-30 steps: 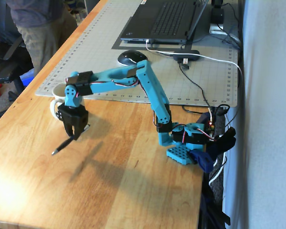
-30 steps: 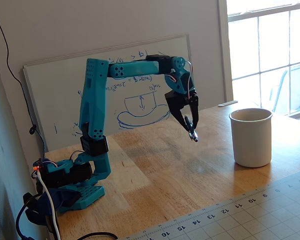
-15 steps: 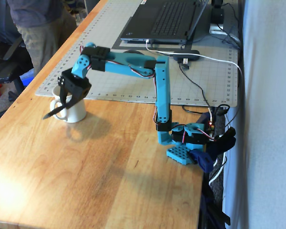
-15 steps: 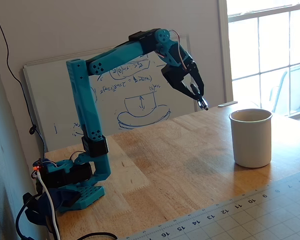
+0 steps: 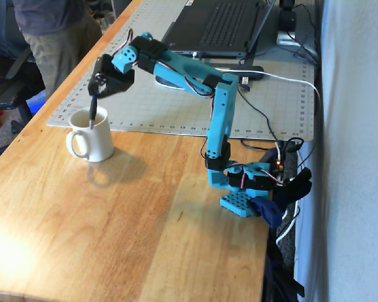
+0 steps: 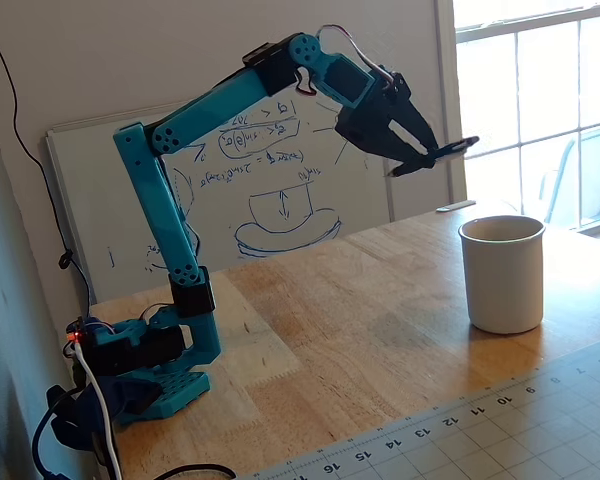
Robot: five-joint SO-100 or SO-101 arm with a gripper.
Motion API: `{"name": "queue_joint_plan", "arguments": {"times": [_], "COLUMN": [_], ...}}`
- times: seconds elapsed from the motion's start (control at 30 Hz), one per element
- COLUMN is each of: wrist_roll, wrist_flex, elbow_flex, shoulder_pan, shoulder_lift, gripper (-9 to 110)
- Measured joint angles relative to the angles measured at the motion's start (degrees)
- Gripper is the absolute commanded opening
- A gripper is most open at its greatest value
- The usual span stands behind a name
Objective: Grasp a pen and put it in a mug.
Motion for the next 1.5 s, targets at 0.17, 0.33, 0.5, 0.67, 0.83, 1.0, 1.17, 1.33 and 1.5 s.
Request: {"name": "queue_joint_plan", "arguments": {"times": [0.17, 0.33, 0.5, 0.67, 0.83, 1.0, 1.17, 1.33, 1.5], "wrist_roll": [-14.9, -25.4, -32.7, -39.1, -42.9, -43.3, -43.3, -43.3, -43.3], "wrist_flex": [-11.5, -26.5, -39.4, -50.3, -55.5, -56.2, -56.2, -56.2, -56.2], "elbow_flex": [0.1, 1.0, 1.0, 1.0, 1.0, 1.0, 1.0, 1.0, 3.6], "shoulder_pan": [4.1, 5.6, 7.0, 8.8, 9.0, 9.1, 9.1, 9.1, 9.1], "shoulder_lift": [0.1, -0.6, -5.9, -10.5, -13.8, -16.4, -18.9, -21.4, -23.7], "gripper": [3, 3, 3, 3, 3, 3, 3, 3, 3]}}
